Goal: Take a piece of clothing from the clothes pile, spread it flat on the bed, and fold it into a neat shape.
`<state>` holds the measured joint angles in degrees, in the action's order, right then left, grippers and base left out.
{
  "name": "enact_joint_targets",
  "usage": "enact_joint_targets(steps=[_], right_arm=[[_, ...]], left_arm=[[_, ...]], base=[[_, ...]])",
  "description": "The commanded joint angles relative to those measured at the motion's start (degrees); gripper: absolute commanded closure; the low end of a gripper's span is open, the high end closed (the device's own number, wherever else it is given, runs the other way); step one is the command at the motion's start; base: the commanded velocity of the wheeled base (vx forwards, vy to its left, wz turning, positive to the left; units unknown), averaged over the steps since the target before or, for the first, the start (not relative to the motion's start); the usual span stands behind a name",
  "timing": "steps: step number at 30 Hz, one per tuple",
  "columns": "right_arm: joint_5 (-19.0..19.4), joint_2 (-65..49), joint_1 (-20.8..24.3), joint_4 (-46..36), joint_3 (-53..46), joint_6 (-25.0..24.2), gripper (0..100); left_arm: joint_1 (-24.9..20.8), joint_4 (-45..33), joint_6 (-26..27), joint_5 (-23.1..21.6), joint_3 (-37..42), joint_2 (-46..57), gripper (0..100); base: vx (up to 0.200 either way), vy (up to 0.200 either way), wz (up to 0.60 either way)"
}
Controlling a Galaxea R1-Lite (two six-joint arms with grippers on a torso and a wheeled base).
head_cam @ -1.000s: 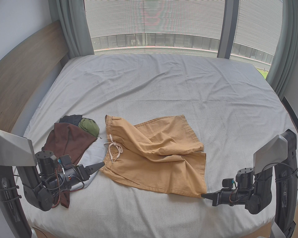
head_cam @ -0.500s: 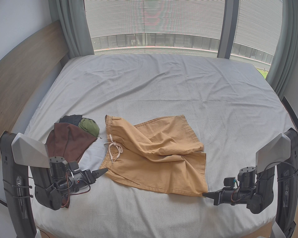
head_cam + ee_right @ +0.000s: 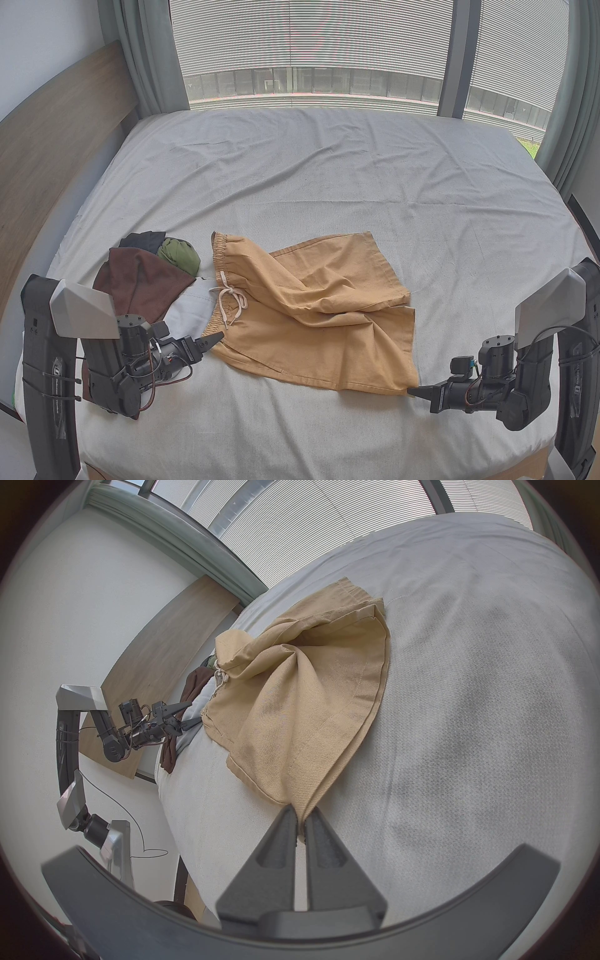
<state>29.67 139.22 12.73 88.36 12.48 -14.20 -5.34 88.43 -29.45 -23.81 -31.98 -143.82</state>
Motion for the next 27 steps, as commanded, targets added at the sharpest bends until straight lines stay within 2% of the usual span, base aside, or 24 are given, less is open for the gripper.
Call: enact_joint_targets(steps=[1,10,11,21,27], right_arm=[[-0.05,-0.09,0.02,0.06,0.0,0.05,100],[0.04,-0.09,-0.07,0.06,-0.18,-0.04,100],[0.04,-0.09,-0.07,0.06,-0.27,0.05,100],[-0.05,-0.09,-0.42,-0.03,-0.53,0.05,100],[-0.05,-0.88,-0.51,-0.03,-2.73,0.14,100]], left_arm=[[0.07,-0.01,-0.08,0.08,-1.77,-2.07,0],[0.07,-0.45,-0.61,1.22,-6.34,-4.18,0],[-0.02,-0.45,-0.61,1.22,-6.61,-4.45,100],[-0.29,-0.98,-0.61,1.13,-7.22,-4.53,100],[1.03,-0.01,-0.52,1.04,-1.07,-0.67,100]], base=[[0.0,0.0,0.0],[0.0,0.0,0.0],[0.0,0.0,0.0],[0.0,0.0,0.0],[0.0,0.0,0.0]])
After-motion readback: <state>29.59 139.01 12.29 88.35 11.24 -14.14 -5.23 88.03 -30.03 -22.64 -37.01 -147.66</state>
